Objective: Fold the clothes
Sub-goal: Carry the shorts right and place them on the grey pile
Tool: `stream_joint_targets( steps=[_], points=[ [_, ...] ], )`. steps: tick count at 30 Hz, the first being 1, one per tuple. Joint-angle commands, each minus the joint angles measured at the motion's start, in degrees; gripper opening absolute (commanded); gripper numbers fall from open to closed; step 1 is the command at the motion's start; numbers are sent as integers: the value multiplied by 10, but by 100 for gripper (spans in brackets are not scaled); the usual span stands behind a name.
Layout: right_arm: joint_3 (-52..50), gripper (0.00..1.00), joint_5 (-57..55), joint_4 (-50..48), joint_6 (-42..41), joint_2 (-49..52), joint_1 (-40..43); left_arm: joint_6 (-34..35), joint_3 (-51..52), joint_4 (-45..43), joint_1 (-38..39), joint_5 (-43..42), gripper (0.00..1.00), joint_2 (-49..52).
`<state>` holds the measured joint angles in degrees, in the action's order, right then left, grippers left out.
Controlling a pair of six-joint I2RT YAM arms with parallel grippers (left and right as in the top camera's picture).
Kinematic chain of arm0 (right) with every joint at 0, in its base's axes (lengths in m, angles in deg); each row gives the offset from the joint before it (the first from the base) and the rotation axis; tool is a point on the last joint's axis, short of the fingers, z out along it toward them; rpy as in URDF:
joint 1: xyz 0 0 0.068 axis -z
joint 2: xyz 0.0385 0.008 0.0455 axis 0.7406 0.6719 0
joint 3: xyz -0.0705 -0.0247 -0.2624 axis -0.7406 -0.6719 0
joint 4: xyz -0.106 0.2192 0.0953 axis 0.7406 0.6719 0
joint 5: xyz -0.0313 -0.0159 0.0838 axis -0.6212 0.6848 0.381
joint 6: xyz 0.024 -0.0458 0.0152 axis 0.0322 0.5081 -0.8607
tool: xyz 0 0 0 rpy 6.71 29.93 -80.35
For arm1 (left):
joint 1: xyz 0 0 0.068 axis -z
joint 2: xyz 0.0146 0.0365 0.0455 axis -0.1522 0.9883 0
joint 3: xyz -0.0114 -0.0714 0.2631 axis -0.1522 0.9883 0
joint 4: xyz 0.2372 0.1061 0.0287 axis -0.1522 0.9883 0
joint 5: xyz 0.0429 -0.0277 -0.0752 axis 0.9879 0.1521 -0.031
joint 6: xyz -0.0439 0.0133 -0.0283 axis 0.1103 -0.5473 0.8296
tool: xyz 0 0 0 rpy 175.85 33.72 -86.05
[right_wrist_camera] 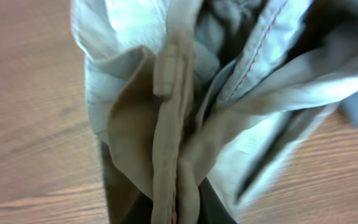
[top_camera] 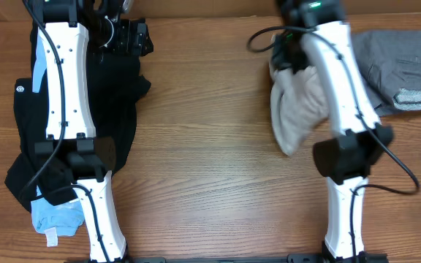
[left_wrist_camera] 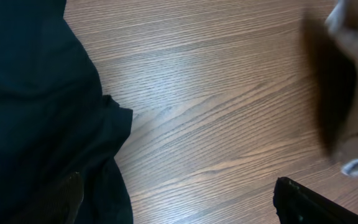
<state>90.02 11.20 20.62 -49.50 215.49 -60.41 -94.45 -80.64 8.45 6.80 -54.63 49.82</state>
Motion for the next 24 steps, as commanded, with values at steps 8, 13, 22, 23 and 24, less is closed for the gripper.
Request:
stream_joint_targets(
  steps=[8, 13, 22, 23, 24],
  points=[
    [62, 4, 24, -30, 12, -118, 116, -2, -9, -3, 4, 4, 100, -4],
    [84, 4, 26, -69, 12, -155, 199, -2, -9, -4, 4, 4, 100, -4],
    [83, 4, 21, -117, 11, -169, 343, -2, -9, -5, 4, 4, 100, -4],
    [83, 4, 11, -122, 5, -169, 359, -2, -9, -5, 4, 4, 100, -4],
    [83, 4, -2, -127, -2, -169, 373, -2, -9, -5, 4, 4, 100, -4]
  ],
)
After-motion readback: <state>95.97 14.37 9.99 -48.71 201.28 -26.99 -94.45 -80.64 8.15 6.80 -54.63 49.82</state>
